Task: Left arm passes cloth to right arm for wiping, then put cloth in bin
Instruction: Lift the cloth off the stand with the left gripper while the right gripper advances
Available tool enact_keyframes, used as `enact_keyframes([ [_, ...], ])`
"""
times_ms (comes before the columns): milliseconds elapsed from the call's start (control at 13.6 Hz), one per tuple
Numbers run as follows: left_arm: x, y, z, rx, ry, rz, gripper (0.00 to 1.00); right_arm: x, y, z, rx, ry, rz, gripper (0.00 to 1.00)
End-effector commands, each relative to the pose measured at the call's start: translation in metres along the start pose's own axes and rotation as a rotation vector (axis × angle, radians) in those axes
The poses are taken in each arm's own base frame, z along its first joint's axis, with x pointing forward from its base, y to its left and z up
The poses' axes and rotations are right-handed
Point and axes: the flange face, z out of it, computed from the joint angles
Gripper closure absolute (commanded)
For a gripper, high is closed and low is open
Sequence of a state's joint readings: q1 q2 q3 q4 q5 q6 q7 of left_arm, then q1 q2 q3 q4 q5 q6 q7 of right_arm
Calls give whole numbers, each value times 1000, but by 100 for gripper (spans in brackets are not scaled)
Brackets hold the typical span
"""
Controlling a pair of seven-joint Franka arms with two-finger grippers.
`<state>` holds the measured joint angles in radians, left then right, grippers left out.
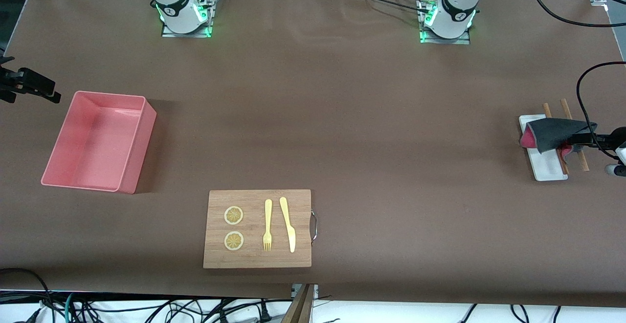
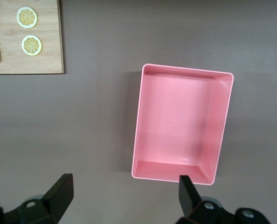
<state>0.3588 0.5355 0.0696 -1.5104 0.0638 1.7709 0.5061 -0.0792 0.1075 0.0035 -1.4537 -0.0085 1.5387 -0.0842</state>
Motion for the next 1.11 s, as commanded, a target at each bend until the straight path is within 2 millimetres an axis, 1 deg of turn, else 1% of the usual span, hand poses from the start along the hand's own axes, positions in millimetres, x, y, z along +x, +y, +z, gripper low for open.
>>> enact_keyframes([
  [0, -2, -14, 6, 6, -9, 16, 0, 1, 0, -5, -10, 5, -14, 0],
  [74, -1, -14, 10, 2, -17, 21, 3, 2, -1, -4, -10, 2, -16, 0],
  [147, -1, -14, 13, -1, -22, 20, 7, 2, -2, -4, -10, 2, -19, 0],
  [221, -1, -14, 14, -3, -26, 22, 25, 2, -4, -4, -10, 2, -20, 0],
  [442, -4, -13, 16, -17, -50, 23, 64, 2, -7, -4, -6, -1, -16, 0],
  [590, -6, -12, 16, -27, -66, 23, 84, 2, -12, -2, -6, -5, -20, 0],
  [737, -8, -11, 12, -31, -73, 20, 100, 4, -14, 4, 0, -16, -21, 0],
  [811, -9, -10, 13, -38, -84, 19, 100, 6, -14, 9, -1, -28, -21, 0],
  [1032, -8, -3, 7, -47, -85, 22, 100, 9, -14, 16, 2, -42, -36, 0],
])
